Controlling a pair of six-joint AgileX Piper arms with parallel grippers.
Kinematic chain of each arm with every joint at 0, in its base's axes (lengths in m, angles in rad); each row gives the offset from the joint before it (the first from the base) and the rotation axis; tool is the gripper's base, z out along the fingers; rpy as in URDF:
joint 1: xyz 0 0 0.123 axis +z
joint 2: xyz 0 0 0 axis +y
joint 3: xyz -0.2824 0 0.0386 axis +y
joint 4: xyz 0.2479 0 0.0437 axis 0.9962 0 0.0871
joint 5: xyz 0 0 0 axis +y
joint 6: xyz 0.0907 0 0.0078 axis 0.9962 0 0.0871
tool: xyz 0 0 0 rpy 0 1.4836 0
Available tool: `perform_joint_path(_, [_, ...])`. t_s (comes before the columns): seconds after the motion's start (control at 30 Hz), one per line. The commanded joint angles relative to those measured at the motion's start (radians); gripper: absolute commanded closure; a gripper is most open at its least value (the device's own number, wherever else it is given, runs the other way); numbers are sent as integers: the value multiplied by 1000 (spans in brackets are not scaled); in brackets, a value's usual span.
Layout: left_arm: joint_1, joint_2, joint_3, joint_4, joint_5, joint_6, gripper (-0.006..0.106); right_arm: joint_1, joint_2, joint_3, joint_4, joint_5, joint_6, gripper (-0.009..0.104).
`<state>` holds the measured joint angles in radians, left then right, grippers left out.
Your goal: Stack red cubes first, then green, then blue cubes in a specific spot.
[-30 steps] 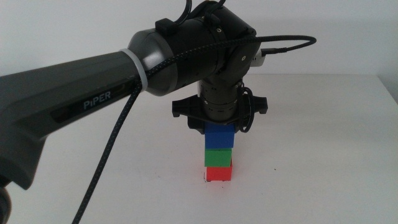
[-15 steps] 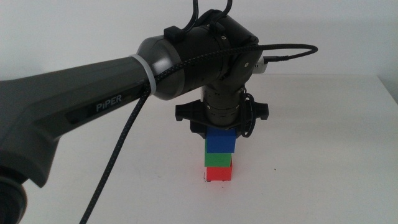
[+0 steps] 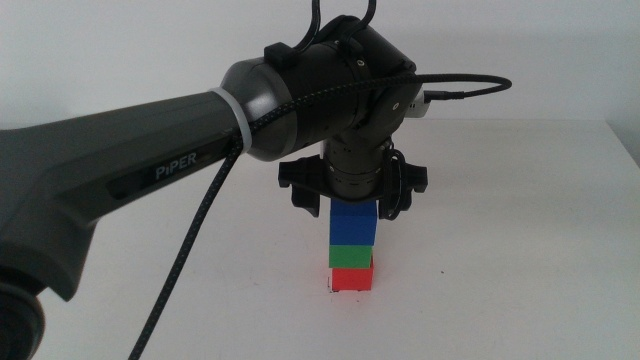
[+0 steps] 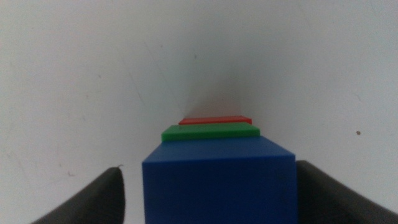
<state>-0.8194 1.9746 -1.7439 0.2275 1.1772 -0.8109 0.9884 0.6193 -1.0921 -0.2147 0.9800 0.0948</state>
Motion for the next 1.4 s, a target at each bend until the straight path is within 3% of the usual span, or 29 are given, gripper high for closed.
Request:
perform_joint_path(0.0, [1, -6, 2, 11, -2, 3, 9, -5, 3, 5, -10, -9, -5, 13])
perform_joint_path(0.43, [1, -169, -95, -44, 44, 132, 7, -5, 3, 5, -10, -9, -5, 13])
perform_joint_path(0.7, [13, -440, -15, 135, 44, 195, 7, -5, 3, 5, -10, -9, -5, 13])
perform_joint_path(0.97, [217, -754, 216, 112, 44, 467, 7, -5, 3, 5, -10, -9, -5, 13])
perform_joint_path(1.17, [517, -1077, 487, -105, -219, 758, 7, -5, 5, 5, -10, -9, -5, 13])
perform_joint_path(1.37, [728, -1209, 587, -195, -224, 762, 7, -5, 5, 5, -10, -9, -5, 13])
